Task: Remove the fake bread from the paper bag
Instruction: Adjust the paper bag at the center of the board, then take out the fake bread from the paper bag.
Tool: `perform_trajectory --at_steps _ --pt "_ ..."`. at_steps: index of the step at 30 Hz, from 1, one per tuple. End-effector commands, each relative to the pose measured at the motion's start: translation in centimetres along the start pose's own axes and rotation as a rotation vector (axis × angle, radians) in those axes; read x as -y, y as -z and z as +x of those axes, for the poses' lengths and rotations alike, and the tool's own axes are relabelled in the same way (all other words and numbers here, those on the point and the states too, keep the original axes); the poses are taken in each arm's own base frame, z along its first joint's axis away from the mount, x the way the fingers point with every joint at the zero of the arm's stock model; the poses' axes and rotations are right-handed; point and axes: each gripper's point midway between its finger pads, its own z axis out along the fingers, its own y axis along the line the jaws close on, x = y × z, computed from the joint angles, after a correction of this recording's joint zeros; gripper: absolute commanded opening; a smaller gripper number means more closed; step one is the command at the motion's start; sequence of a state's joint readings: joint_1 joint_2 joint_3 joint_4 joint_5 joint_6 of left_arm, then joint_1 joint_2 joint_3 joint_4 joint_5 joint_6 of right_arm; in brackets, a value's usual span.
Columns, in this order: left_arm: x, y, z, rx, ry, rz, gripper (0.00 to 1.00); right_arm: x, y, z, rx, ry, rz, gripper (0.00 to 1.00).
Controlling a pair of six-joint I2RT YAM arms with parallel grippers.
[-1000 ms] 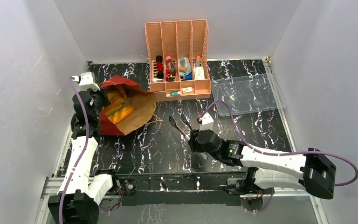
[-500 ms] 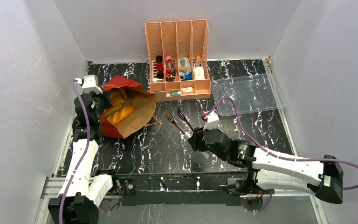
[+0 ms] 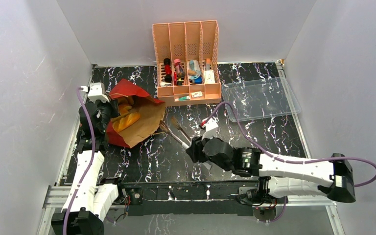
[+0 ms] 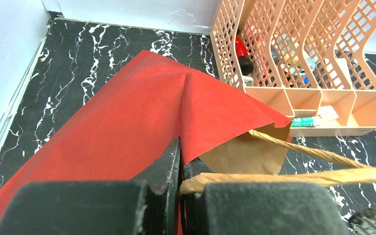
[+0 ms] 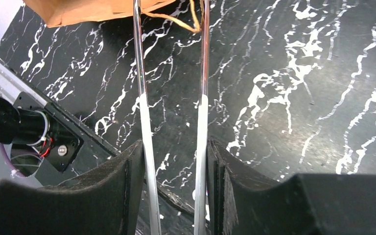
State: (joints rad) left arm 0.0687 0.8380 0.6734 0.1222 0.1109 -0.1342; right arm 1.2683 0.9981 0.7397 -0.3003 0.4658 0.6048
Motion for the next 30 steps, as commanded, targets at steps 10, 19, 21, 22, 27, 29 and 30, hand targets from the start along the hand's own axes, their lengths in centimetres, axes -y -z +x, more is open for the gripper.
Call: perform_trajectory --at_steps 10,19,21,22,27,29,30 --pt "1.3 2.3 0.0 0.027 0.053 0.044 0.0 -8.9 -4.7 -3.6 0.095 -0.07 -0.171 0.4" --pt "1.2 3.2 0.9 0.041 0.084 0.035 0.0 -12.1 -7.8 -1.2 0.008 -0.221 -0.229 0.42" --pt "1.2 3.3 1.0 0.042 0.093 0.031 0.0 -12.3 -8.1 -1.1 0.008 -0.265 -0.233 0.42" --pt "1.2 3.3 1.0 0.043 0.097 0.032 0.0 -12.3 -8.3 -1.0 0.008 -0.283 -0.233 0.42" --pt "1.3 3.4 0.8 0.048 0.102 0.035 0.0 -12.4 -8.8 -0.9 0.012 -0.355 -0.221 0.46" --pt "1.3 3.4 0.7 0.052 0.104 0.038 0.0 -12.3 -9.3 -0.8 0.006 -0.37 -0.217 0.47" --pt "1.4 3.5 0.6 0.054 0.108 0.038 0.0 -12.3 -9.5 -0.7 0.001 -0.378 -0.22 0.47"
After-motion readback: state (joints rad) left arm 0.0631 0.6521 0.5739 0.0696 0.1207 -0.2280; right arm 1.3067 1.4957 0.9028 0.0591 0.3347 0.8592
